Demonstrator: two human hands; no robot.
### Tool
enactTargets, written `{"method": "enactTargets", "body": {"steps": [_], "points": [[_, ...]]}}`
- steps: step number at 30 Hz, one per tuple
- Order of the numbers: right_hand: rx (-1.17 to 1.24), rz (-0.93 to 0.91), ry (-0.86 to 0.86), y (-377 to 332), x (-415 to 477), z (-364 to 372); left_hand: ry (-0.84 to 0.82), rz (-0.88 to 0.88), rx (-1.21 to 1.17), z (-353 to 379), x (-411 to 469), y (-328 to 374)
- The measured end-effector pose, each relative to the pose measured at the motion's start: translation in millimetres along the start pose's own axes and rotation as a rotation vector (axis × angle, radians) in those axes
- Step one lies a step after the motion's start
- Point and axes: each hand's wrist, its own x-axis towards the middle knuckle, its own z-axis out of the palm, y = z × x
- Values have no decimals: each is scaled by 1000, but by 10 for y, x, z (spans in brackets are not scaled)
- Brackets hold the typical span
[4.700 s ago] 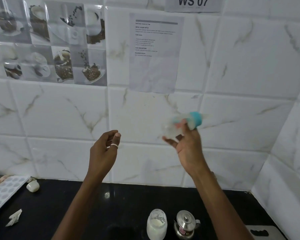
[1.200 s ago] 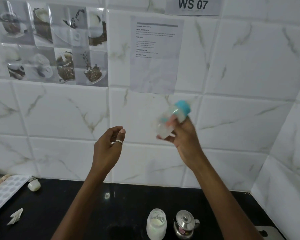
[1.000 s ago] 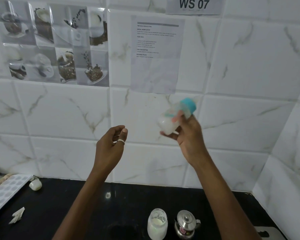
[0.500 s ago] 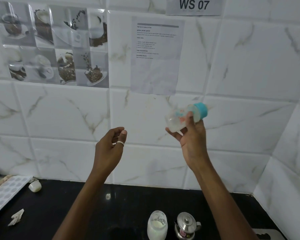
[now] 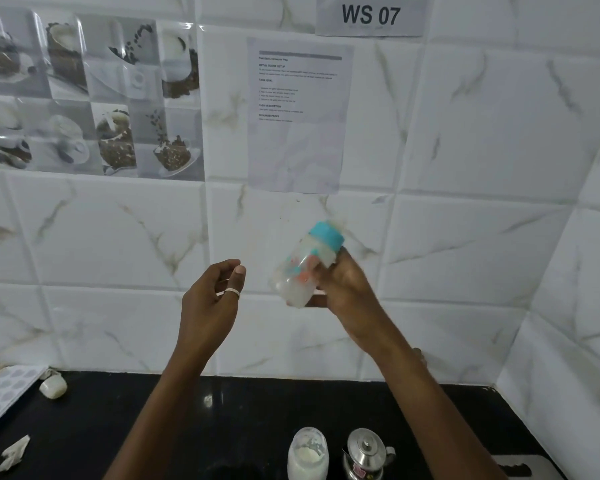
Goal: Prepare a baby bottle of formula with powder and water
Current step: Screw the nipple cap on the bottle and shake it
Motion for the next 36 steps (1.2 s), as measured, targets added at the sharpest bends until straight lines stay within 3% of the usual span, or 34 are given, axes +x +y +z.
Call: {"method": "enactTargets", "body": {"steps": [2,6,8,12,16,18,24,29,31,34,36], "points": [[31,-20,1,8,-1,-9,-1,6,4,2,-9,5],[386,-133,215,-123,93,-116,12,-5,8,-45,-25,-2],[288,-115,191,-94,58,-84,16,-10,6,-64,-21,-18],[-56,34,-26,44,-62,-38,11,-7,4,-36,-28,-11],[258,-90,170,-70,30,-140,2,-7,7,-31,-45,-7],[303,-146,245,-103,83,-155,4,-7,11,-43,-41,-17],[-82,25,11,62,-54,-47,0,-3,-4,-5,-37,5],[395,-115,291,-78,93,-153,-5,3,1,-28,-34,1],[336,-112,278,-66,85,-116,3,1,-2,-42,-23,6],[52,-2,105,35,16,-47,2,6,5,-29,-13,33],[75,-28,105,36,6,-77,-4,8,4,-19,-15,46]]}}
